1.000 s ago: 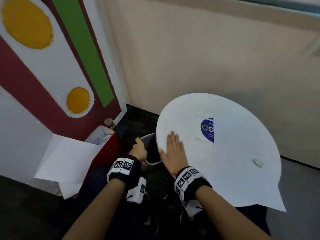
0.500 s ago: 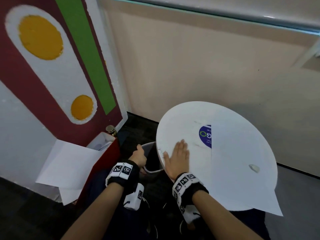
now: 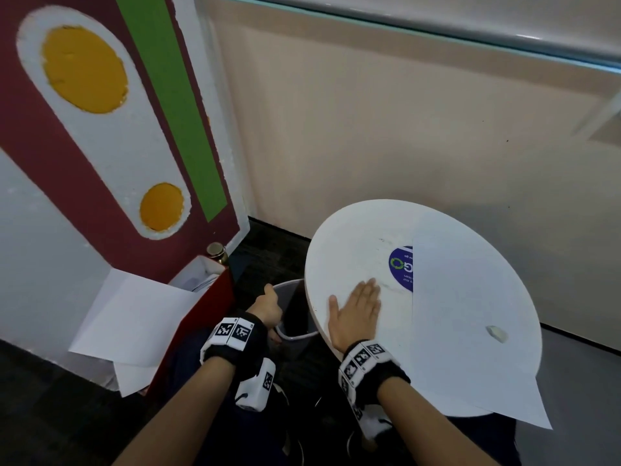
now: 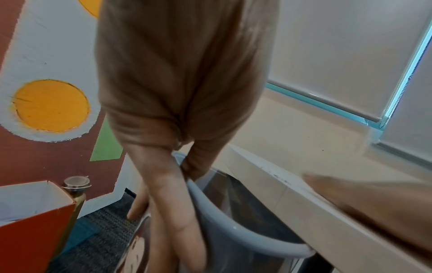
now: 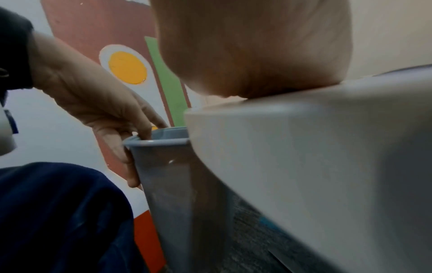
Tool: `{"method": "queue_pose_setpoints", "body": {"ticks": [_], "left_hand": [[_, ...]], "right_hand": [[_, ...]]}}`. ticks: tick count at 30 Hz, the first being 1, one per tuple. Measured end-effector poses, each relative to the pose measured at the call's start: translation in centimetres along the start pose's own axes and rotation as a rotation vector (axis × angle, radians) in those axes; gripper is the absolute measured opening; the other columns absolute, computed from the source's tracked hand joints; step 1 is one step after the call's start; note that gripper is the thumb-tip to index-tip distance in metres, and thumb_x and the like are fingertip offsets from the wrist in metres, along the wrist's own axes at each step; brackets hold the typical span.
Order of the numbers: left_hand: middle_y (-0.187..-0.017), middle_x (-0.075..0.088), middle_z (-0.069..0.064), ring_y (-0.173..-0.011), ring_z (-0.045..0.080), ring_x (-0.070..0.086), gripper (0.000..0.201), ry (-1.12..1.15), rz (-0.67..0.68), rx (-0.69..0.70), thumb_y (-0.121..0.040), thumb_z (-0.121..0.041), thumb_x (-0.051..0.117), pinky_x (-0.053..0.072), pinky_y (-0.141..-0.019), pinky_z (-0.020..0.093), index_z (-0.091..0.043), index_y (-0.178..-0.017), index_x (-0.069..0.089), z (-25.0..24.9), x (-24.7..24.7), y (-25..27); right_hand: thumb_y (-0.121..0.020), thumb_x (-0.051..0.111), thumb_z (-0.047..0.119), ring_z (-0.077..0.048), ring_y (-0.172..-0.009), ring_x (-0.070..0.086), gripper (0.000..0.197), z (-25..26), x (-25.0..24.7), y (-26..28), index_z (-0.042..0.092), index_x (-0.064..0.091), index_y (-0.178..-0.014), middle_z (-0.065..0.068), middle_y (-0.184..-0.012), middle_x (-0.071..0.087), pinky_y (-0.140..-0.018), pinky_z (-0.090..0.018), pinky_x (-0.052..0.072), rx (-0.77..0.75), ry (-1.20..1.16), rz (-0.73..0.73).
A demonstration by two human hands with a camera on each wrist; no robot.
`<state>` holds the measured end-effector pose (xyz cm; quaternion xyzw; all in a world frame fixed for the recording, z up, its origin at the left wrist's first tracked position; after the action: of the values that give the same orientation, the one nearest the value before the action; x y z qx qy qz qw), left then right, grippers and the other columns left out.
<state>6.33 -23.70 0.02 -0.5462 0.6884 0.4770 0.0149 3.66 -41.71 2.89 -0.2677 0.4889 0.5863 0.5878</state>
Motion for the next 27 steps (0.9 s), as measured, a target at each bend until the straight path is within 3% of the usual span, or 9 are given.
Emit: {"method": "queue_pose_setpoints", "body": {"ticks": [3,7,10,13,16,19,22,25,27], "left_hand": [[-0.140,0.041,0.025,-0.122,0.039,0.050,0.066,-0.012,-0.020,-0.001,-0.096,-0.010,0.044,0.046,-0.098,0.047,-0.004,-0.149,0.005,0.0,0.0,0.0],[-0.135,0.047,0.023,-0.116,0.037,0.054,0.056,-0.035,-0.025,0.024,-0.098,-0.021,0.047,0.049,-0.091,0.043,-0.003,-0.143,0.017,-0.2,0.0,-0.2],[-0.135,0.046,0.024,-0.115,0.038,0.055,0.058,-0.031,-0.014,-0.001,-0.097,-0.013,0.045,0.051,-0.090,0.045,-0.003,-0.144,0.013,0.2,0.2,-1.0],[-0.135,0.043,0.026,-0.114,0.042,0.055,0.061,0.007,0.009,-0.029,-0.094,-0.006,0.042,0.051,-0.090,0.050,-0.005,-0.146,0.010,0.7,0.6,-1.8],[-0.139,0.041,0.026,-0.123,0.040,0.049,0.061,-0.011,-0.014,-0.065,-0.095,-0.006,0.043,0.046,-0.099,0.047,-0.004,-0.147,0.011,1.1,0.9,-3.0],[-0.143,0.038,0.026,-0.129,0.037,0.044,0.066,-0.002,-0.083,-0.140,-0.097,-0.005,0.045,0.039,-0.103,0.041,-0.002,-0.149,0.005,1.5,1.6,-4.2],[-0.139,0.043,0.026,-0.123,0.038,0.049,0.065,0.136,-0.150,-0.197,-0.097,-0.010,0.045,0.040,-0.101,0.043,-0.005,-0.149,0.005,2.5,3.0,-6.3],[-0.137,0.045,0.025,-0.121,0.036,0.051,0.068,0.187,-0.150,-0.231,-0.097,-0.016,0.047,0.040,-0.100,0.042,-0.009,-0.149,0.005,3.9,4.8,-9.0],[-0.140,0.042,0.023,-0.124,0.035,0.049,0.066,0.154,-0.143,-0.267,-0.094,-0.016,0.052,0.038,-0.102,0.040,-0.009,-0.148,0.013,4.6,5.5,-10.9]], "right_hand": [[-0.074,-0.028,0.064,-0.031,-0.145,-0.010,0.101,4.0,1.6,0.6,-0.001,-0.003,-0.147,-0.019,-0.156,-0.012,-0.117,-0.039,-0.006,-0.193,-0.001,0.066],[-0.101,0.012,0.039,-0.008,-0.144,-0.011,0.055,7.0,1.5,3.2,0.015,0.003,-0.149,0.006,-0.157,-0.010,-0.117,-0.027,-0.006,-0.508,-0.423,0.440],[-0.103,0.020,0.031,0.001,-0.141,-0.015,0.050,4.5,-0.8,3.4,0.026,-0.001,-0.148,0.018,-0.153,-0.014,-0.115,-0.023,-0.012,-0.506,-0.589,0.269],[-0.101,0.030,0.034,-0.006,-0.142,-0.021,0.062,0.3,-1.7,3.1,0.021,-0.009,-0.147,0.011,-0.152,-0.023,-0.115,-0.027,-0.016,-0.377,-0.396,0.036],[-0.088,0.034,0.063,-0.017,-0.142,-0.025,0.093,-3.0,-1.3,3.3,0.011,-0.018,-0.145,-0.002,-0.150,-0.032,-0.112,-0.033,-0.018,-0.220,-0.088,0.095],[-0.061,0.031,0.076,-0.021,-0.138,-0.033,0.118,-4.3,-0.2,3.5,0.013,-0.027,-0.143,-0.007,-0.147,-0.040,-0.113,-0.040,-0.017,-0.319,0.156,0.107],[-0.055,0.042,0.069,-0.020,-0.138,-0.035,0.122,-4.7,0.3,3.3,0.022,-0.030,-0.141,-0.002,-0.148,-0.041,-0.114,-0.044,-0.011,-0.402,0.242,0.098],[-0.047,0.042,0.069,-0.013,-0.138,-0.033,0.123,-5.3,0.4,2.4,0.028,-0.027,-0.140,0.005,-0.150,-0.035,-0.112,-0.041,-0.008,-0.421,0.274,0.128],[-0.048,0.041,0.066,-0.014,-0.143,-0.022,0.121,-5.4,0.6,1.5,0.019,-0.008,-0.147,-0.003,-0.155,-0.012,-0.112,-0.035,-0.002,-0.451,0.350,0.037]]}}
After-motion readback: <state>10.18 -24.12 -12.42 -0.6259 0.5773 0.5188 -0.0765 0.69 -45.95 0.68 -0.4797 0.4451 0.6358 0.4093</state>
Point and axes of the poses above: each hand's wrist, its own y-axis away from the middle knuckle, its own x-axis out of the palm, z = x × y, the point moved 4 cm from there along -y, towards the middle knuckle
